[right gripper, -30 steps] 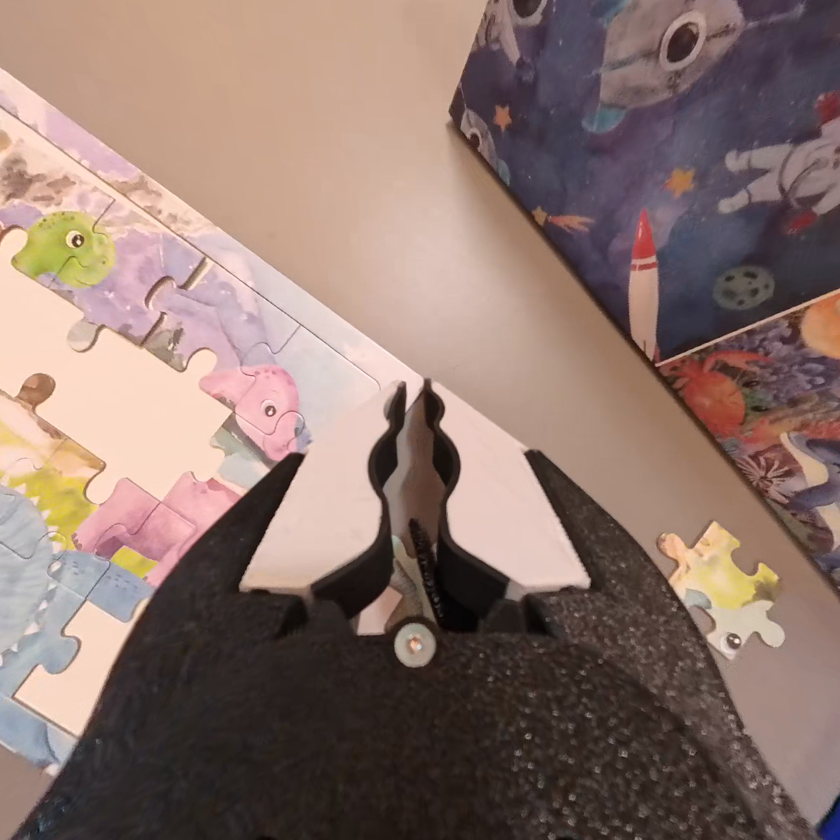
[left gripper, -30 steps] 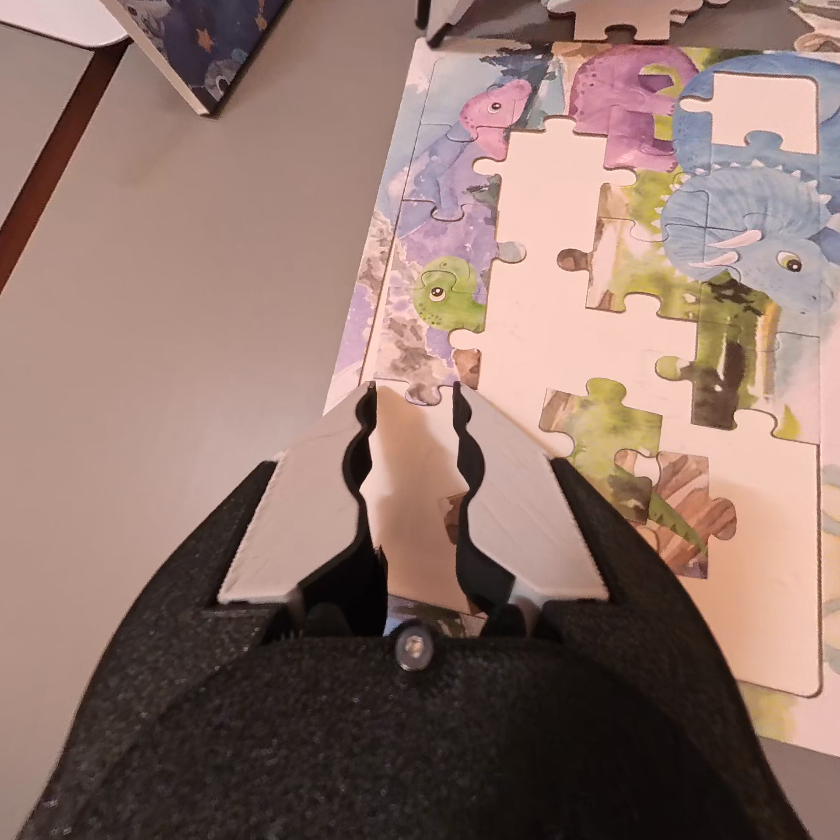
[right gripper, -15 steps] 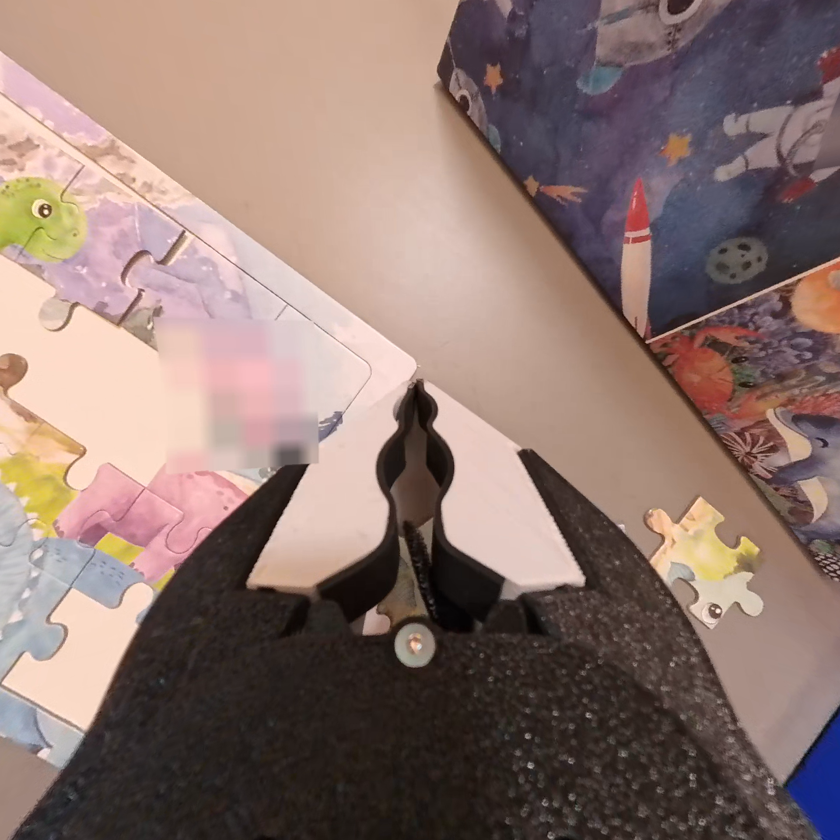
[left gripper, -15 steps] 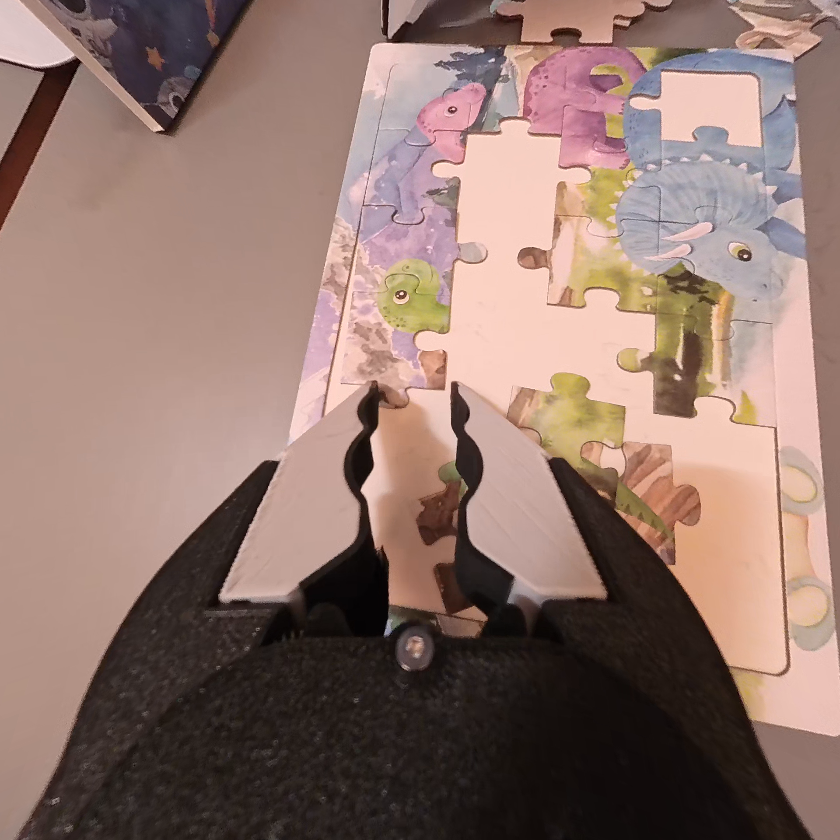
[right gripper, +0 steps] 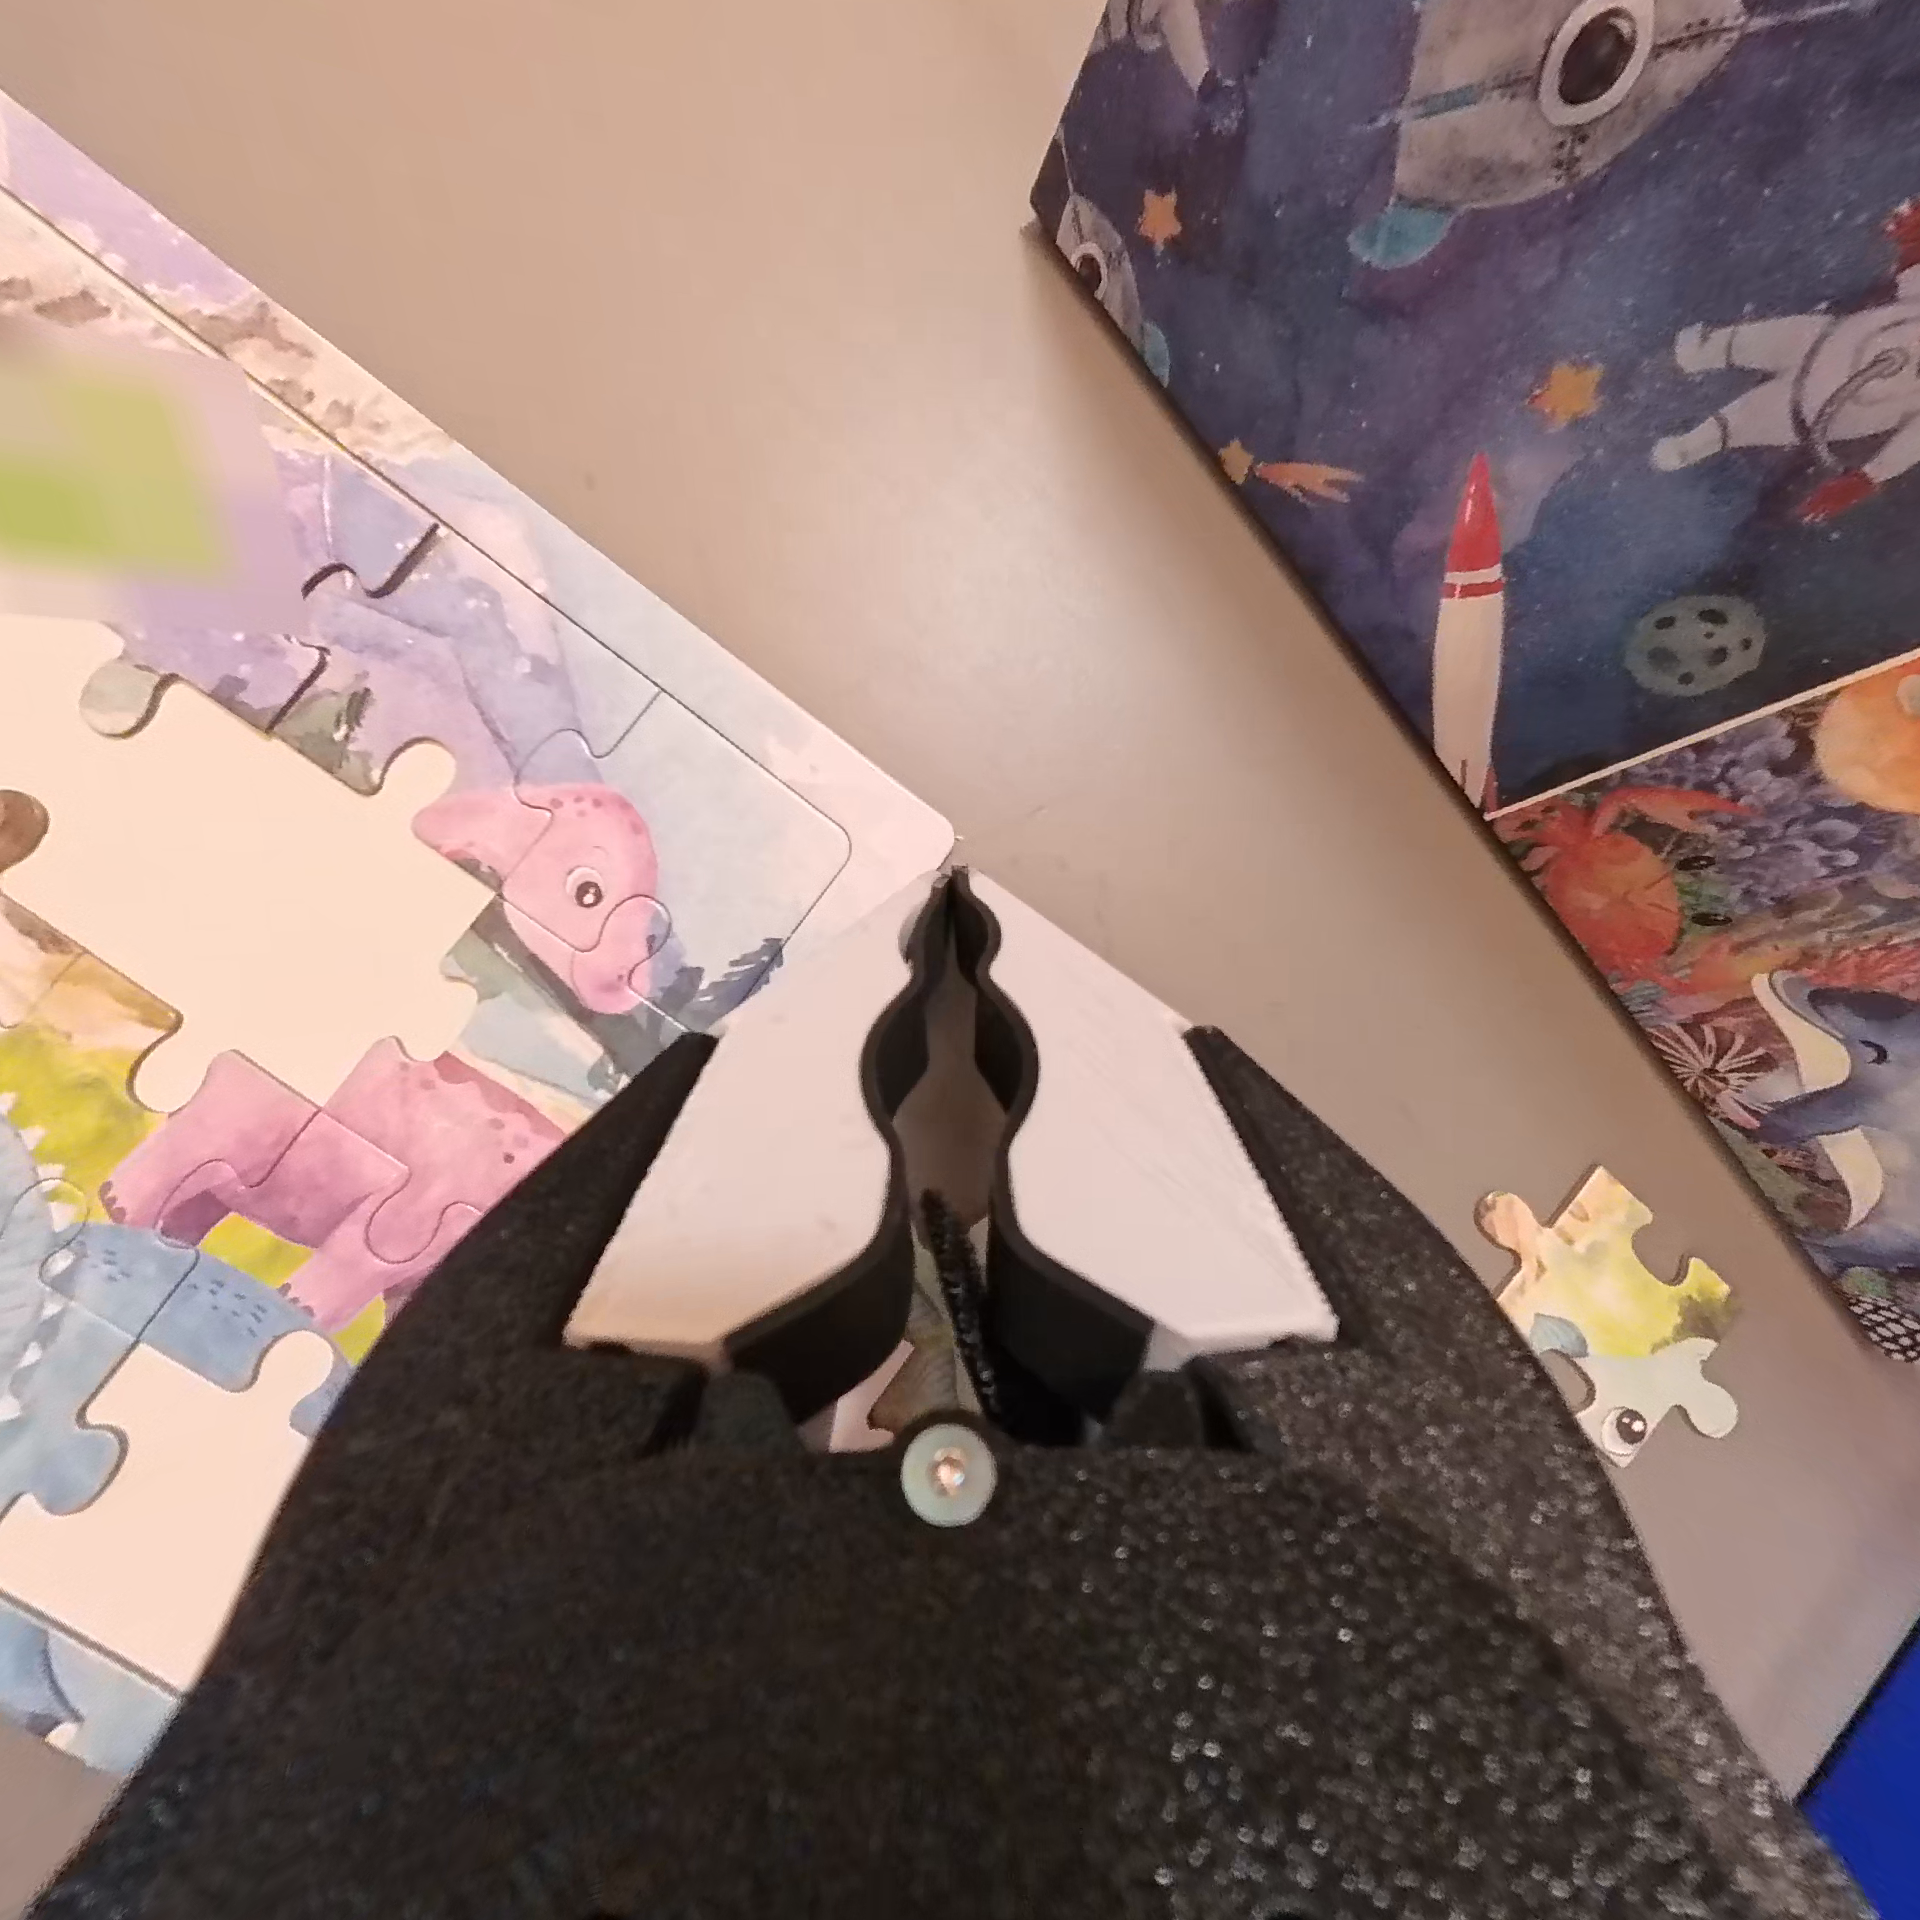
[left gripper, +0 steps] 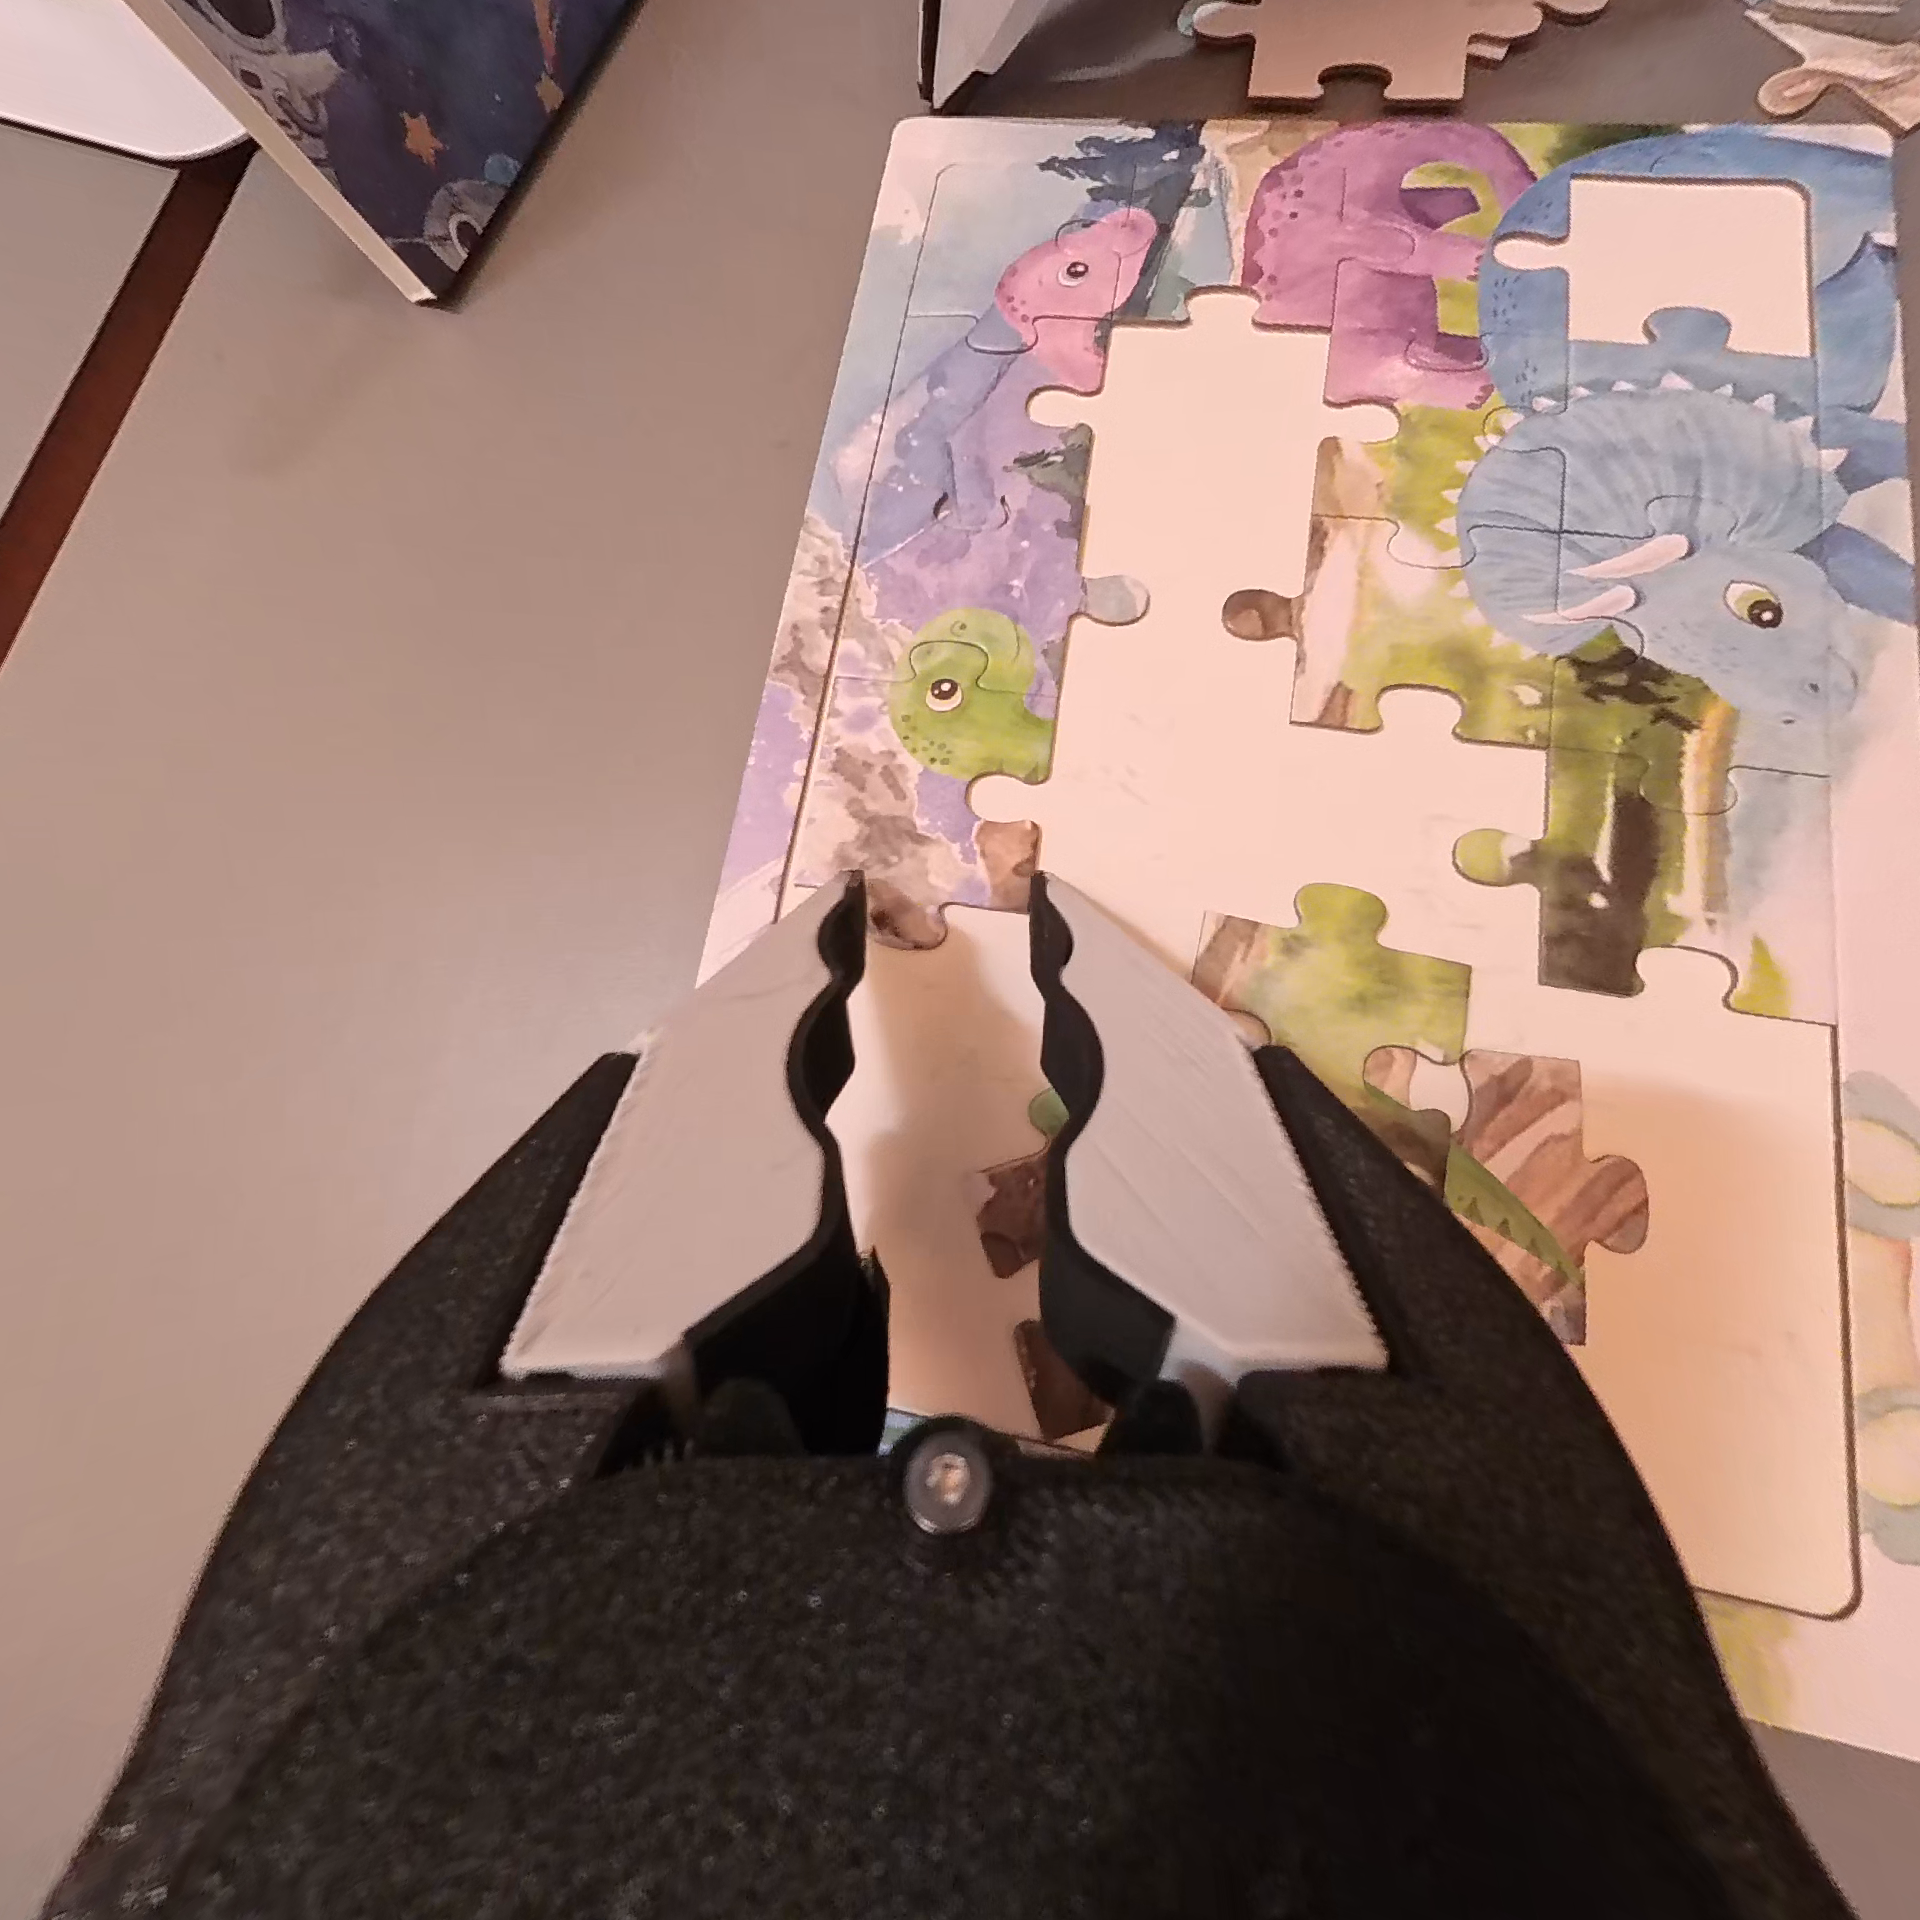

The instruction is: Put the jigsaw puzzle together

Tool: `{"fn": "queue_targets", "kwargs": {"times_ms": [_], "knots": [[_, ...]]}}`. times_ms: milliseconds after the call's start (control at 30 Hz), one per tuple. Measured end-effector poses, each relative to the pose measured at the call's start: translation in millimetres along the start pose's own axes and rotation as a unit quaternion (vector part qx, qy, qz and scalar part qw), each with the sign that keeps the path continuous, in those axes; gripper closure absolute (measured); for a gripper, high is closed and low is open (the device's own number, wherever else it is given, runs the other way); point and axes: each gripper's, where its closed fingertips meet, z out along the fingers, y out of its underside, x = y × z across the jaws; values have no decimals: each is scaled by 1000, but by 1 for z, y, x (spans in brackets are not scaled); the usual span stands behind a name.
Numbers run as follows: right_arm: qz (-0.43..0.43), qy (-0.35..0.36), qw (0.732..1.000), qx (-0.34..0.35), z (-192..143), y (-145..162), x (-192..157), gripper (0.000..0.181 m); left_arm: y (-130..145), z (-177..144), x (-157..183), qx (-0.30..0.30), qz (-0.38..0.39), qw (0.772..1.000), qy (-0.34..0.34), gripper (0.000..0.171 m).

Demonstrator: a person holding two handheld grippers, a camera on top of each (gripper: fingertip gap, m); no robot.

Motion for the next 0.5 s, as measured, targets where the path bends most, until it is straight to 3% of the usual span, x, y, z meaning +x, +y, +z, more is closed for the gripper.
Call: {"fn": "queue_targets", "kwargs": {"times_ms": [133, 233, 267, 400, 500], "knots": [[-2, 58, 997, 46, -15, -18, 18, 181, 0, 0, 0, 0, -2, 1000, 1, 141], [-21, -58, 982, 179, -38, -69, -40, 181, 0, 0, 0, 0, -2, 1000, 0, 141], [-43, -89, 976, 193, -37, -78, -63, 181, 0, 0, 0, 0, -2, 1000, 0, 141], [-102, -101, 980, 141, -3, -71, -98, 181, 0, 0, 0, 1, -6, 1000, 2, 141], [-132, -83, 983, 94, 18, -56, -102, 181, 0, 0, 0, 1, -7, 1000, 3, 141]]}}
